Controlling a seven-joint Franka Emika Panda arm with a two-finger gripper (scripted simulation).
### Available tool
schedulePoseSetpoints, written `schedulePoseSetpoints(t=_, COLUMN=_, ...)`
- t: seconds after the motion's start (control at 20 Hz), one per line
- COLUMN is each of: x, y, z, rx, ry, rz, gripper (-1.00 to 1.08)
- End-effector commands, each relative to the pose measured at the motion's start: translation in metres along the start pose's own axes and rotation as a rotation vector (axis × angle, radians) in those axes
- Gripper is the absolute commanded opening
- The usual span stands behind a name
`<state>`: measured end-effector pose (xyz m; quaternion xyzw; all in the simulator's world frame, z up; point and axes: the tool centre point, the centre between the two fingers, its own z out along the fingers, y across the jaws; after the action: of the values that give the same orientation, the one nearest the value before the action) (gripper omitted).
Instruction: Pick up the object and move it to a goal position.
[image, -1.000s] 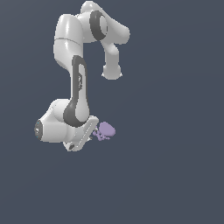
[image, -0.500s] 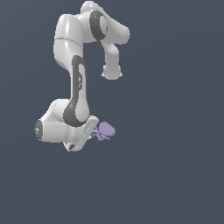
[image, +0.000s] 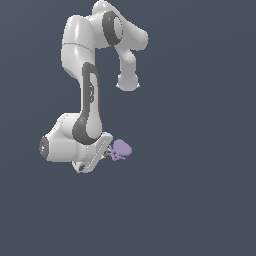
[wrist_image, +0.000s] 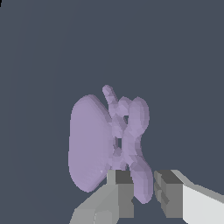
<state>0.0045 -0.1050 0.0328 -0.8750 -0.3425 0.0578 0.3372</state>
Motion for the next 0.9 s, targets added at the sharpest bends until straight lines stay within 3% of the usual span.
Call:
schedulePoseSetpoints(t=0.0, x=0.001, y=0.000, z=-0.002, rx=-0.010, ry=0.007, rz=-0.001, gripper=-1.00)
schedulePoseSetpoints(t=0.4, x=0.008, y=-0.002, z=-0.017, rx=-0.082, ry=0.063, rz=-0.008, gripper=-1.00)
schedulePoseSetpoints(t=0.85, x=0.021, y=-0.008, z=-0.046, rx=-0.228, ry=0.174, rz=-0.021, gripper=-1.00)
